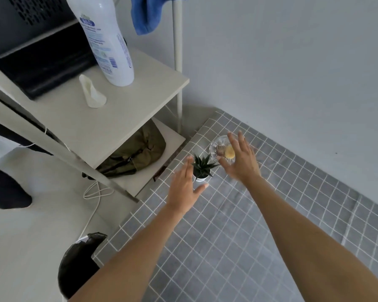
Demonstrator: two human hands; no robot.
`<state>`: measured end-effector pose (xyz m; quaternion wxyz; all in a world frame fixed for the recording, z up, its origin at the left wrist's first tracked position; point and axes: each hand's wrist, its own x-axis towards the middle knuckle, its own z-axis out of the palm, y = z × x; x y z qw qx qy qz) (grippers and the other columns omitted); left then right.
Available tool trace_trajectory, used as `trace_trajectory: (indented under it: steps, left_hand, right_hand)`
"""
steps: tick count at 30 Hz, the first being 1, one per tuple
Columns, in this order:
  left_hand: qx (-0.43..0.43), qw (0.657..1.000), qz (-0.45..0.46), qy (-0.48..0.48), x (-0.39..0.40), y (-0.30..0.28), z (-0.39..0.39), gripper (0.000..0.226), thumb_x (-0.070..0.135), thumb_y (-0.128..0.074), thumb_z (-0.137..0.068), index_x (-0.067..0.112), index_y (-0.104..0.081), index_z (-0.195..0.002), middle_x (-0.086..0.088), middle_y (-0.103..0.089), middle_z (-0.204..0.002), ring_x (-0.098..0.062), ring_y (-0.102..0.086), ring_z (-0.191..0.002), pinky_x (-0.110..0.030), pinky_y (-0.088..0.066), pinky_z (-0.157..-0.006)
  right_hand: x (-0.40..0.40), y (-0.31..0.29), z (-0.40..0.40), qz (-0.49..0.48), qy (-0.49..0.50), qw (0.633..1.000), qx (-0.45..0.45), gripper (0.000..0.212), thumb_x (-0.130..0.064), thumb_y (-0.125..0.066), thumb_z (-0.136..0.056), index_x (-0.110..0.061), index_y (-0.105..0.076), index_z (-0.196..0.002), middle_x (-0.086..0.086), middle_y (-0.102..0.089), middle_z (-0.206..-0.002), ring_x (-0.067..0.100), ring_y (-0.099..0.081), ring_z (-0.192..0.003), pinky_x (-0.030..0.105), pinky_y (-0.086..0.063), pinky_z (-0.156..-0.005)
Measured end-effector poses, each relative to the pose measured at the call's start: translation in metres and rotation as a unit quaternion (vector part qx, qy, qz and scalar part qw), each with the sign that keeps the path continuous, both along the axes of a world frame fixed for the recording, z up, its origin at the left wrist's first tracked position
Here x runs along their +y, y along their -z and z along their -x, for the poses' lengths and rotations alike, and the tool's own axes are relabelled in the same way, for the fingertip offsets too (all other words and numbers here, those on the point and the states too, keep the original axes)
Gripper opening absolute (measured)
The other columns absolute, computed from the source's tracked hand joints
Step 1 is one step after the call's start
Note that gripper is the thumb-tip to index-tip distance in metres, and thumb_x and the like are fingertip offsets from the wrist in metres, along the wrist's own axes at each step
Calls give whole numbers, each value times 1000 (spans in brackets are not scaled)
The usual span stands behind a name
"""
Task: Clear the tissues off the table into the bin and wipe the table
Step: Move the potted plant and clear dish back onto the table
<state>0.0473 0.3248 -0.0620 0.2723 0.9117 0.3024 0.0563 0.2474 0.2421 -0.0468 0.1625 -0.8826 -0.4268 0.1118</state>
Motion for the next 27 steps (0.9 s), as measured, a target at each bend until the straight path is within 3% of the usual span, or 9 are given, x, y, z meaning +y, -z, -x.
trace_trajectory:
  steps: [6,11,15,22,27]
  left_hand:
    - [-98,993,52,-42,-7,5,-10,74,49,-57,-90,3,-35,-143,-8,-53,-138,-22,-51,-127,-39,-44,-105]
    - [-123,988,68,-64,-8,6,-12,68,44,-60,-90,1,-40,-140,-9,-60,-130,-21,-59,-118,-36,-51,-96]
    - [-135,984,80,-87,-10,5,-13,60,36,-63,-90,1,-44,-135,-8,-64,-122,-22,-64,-111,-36,-55,-90]
    - [-146,980,84,-104,-9,-5,-2,54,32,-64,-90,2,-48,-132,-3,-67,-114,-17,-67,-101,-31,-56,-87]
    - [-120,984,67,-111,-10,-16,4,61,35,-63,-90,7,-42,-140,-5,-63,-123,-20,-62,-112,-33,-54,-91]
  right_hand:
    - [4,16,-1,-55,2,998,40,97,-58,-69,-67,-29,-22,-147,11,-12,-159,44,-30,-138,63,-44,-91]
    - [8,25,-5,-79,-6,996,32,97,-52,-80,-64,-26,-28,-142,17,-19,-155,45,-31,-137,65,-49,-84]
    - [10,26,-4,-108,8,993,40,97,-49,-85,-61,-27,-31,-139,16,-32,-146,42,-48,-124,62,-54,-78]
    - [1,28,8,-152,81,984,42,91,-43,-85,-65,-28,-32,-138,21,-38,-137,40,-46,-122,66,-50,-83]
    - [-35,23,18,-154,141,977,49,95,-35,-86,-65,-22,-32,-143,23,-37,-134,41,-45,-121,66,-46,-91]
